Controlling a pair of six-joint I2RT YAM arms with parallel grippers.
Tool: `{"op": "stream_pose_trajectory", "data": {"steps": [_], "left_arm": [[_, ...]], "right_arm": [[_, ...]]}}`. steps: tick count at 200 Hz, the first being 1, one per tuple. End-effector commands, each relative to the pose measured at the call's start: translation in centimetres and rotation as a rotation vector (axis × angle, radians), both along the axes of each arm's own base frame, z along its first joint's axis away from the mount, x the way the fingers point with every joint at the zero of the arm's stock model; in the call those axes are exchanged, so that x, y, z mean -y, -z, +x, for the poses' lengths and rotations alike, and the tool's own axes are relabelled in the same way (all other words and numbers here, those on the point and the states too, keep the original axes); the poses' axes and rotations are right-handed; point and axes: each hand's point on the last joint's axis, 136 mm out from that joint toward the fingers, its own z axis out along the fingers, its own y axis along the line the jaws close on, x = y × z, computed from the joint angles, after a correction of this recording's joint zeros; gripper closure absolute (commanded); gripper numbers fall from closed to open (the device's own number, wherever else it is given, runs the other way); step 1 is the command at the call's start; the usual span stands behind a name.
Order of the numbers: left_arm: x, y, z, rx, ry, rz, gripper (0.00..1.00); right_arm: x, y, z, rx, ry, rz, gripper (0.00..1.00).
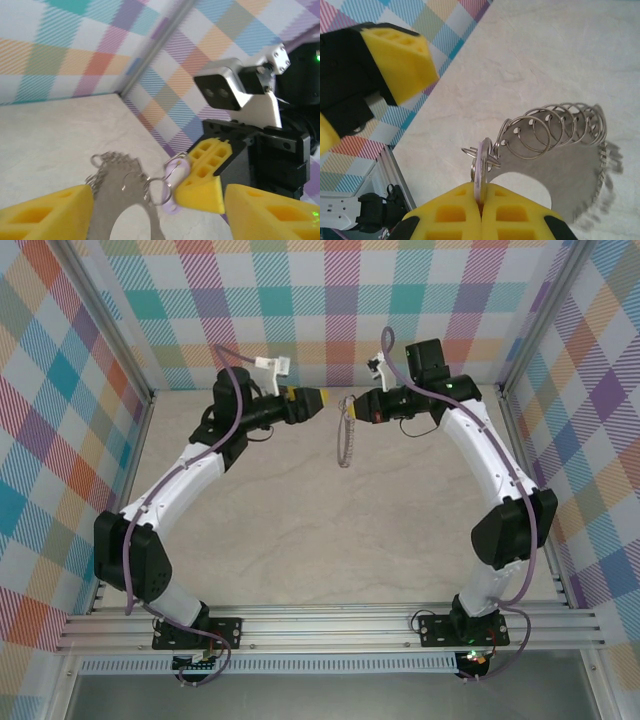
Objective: Put the keys on the keyring
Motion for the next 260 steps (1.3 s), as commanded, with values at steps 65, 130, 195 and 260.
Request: {"op": "stream_pose_trajectory", "data": {"steps": [65, 130, 195, 260], "left_arm": [[-7.4, 0.7, 0.3, -0.018, -0.212, -0.011, 0.06], [-7.8, 0.8, 0.3, -0.028, -0.201, -0.009, 0.06], [-7.7, 1.1, -0.4, -0.056, -0.195, -0.058, 0.06], [-7.5, 2.4, -1.2, -0.103, -0.183, -0.069, 0.06]], "right_arm": [[-2.9, 3.7, 6.6, -0.052, -0.028, 0.047, 1.0], [-4.3, 8.2, 9.0, -0.142, -0.048, 0.062, 1.0], [-4.6, 17.2, 3.6, -0.308, 0.016, 0.053, 1.0], [-4.9, 24.3, -3.1, -0.441, 0.049, -0.021, 1.0]]}}
